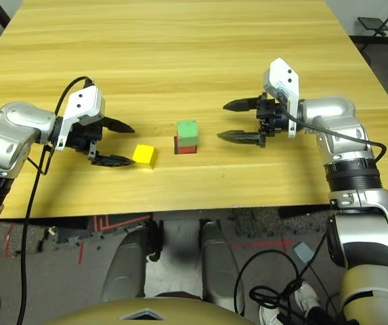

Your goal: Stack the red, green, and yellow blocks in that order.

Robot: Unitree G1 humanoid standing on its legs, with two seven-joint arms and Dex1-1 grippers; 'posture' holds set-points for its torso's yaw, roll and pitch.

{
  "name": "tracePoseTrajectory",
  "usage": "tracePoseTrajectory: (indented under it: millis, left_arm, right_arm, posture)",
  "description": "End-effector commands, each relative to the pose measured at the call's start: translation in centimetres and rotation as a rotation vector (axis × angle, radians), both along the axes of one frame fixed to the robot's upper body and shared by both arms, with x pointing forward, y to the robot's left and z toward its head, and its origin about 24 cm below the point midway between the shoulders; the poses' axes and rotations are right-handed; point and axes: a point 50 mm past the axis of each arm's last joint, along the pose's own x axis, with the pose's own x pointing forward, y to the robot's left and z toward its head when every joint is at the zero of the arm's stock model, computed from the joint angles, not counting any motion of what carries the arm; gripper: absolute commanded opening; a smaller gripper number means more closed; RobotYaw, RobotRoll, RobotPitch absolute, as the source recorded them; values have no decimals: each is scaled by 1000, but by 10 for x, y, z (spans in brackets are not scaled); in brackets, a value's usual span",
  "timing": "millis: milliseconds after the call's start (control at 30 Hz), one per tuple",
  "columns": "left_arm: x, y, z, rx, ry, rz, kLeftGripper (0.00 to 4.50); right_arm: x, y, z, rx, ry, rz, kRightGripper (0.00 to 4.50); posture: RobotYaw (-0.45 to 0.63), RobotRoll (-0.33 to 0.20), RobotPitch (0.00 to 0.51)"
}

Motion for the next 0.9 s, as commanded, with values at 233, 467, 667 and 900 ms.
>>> tracePoseTrajectory:
  millis: [233,467,667,900]
  left_arm:
    - [-1,-4,-19,28,17,-65,4487]
    - [-10,-23,-17,-48,45,-92,3267]
    - [-15,-24,-13,-42,37,-64,2031]
    - [-8,-32,50,-66,-46,36,2031]
  right_arm:
    - [-6,-7,1,-21,3,-18,4500]
    - [-6,-8,-2,-22,11,-26,4500]
    - [-4,-7,-3,-17,12,-30,4500]
    - [-4,-8,-6,-16,20,-35,4500]
  posture:
    - [18,-34,224]
    - [24,-29,224]
    - [34,-23,223]
    - [46,-7,227]
